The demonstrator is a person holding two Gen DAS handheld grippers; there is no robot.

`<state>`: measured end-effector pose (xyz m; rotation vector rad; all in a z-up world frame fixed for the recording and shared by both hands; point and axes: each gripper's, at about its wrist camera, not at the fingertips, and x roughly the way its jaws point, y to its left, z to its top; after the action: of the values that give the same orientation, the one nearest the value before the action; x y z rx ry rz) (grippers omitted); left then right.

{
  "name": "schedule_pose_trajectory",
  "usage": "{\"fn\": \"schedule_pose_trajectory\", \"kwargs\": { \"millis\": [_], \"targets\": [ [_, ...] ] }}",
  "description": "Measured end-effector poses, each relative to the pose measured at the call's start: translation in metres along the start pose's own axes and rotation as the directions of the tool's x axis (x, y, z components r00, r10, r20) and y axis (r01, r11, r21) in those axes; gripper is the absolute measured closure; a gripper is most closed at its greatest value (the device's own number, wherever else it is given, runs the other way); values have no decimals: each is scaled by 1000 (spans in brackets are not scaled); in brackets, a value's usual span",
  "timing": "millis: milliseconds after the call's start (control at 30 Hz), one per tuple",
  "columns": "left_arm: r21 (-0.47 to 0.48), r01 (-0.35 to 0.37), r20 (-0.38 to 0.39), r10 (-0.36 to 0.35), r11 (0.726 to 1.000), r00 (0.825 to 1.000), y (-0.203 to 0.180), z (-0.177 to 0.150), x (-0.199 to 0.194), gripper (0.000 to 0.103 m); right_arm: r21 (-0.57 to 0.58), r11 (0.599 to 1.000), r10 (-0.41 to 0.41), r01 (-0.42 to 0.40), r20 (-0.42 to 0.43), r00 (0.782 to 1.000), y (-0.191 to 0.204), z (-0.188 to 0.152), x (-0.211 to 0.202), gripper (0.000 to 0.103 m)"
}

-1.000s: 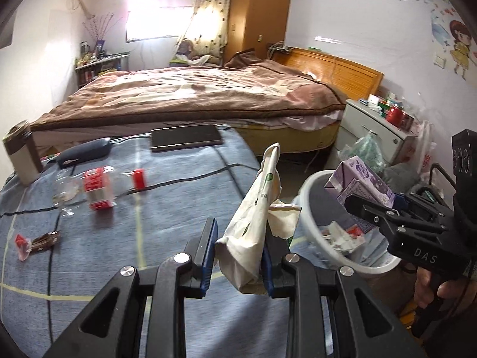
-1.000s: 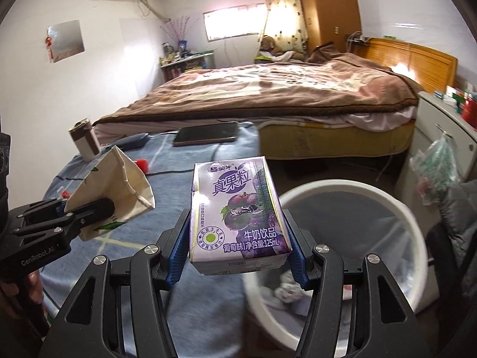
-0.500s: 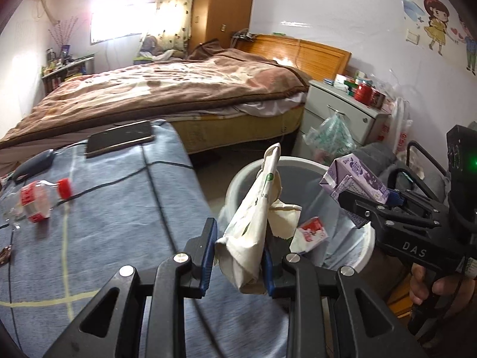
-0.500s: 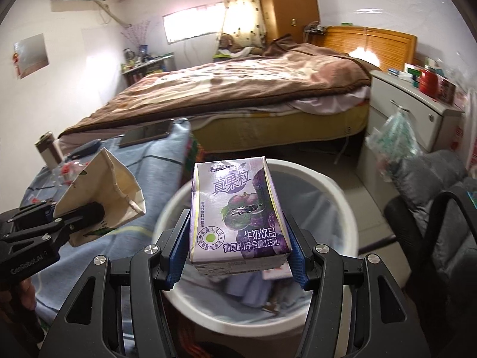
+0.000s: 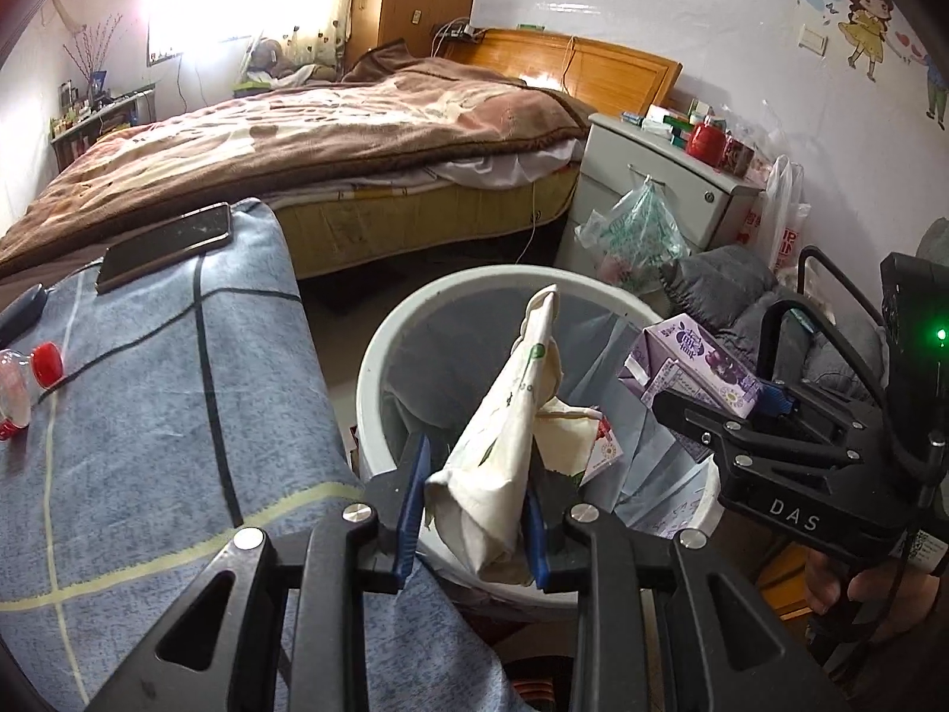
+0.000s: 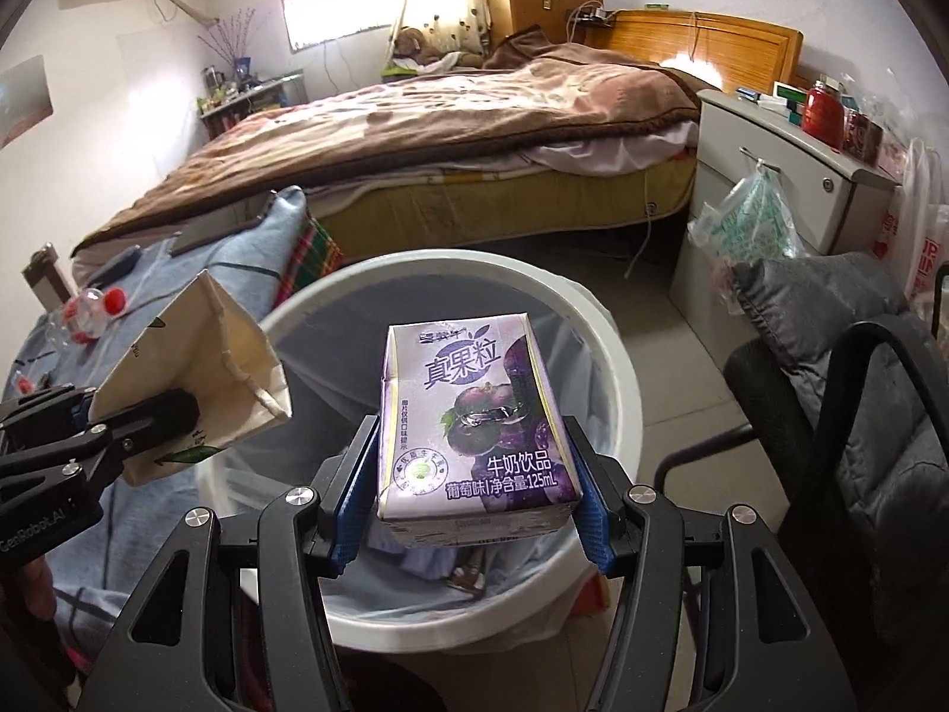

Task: Collect trash
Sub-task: 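Carry both items over the wastebasket and open both tools to drop them, then move both tools back over the bed toward the remaining trash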

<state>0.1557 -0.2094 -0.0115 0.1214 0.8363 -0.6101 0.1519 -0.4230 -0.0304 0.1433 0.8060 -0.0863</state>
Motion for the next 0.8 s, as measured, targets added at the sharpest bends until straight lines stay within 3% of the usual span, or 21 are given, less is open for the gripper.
{"fn": "schedule_pose_trajectory", "kwargs": {
  "millis": [133,267,467,800],
  "targets": [
    [4,-6,-3,6,1000,1000,-2,-1,2,71,-1,1000,-1,1,-5,1000,0,-1,2,44],
    [-2,-3,9,3,1000,1000,-1,0,-1,54,-6,1000,-11,11,-9,1000,1,-3,3,44],
    [-18,-17,28,18,1000,999,6,0,-8,45,6,1000,-24,24,4,1000,0,-2,-2,44],
    [-49,-27,59,29,998,998,24,-6,-28,45,10,1000,-13,13,44,999,12,0,-12,44]
  ]
}}
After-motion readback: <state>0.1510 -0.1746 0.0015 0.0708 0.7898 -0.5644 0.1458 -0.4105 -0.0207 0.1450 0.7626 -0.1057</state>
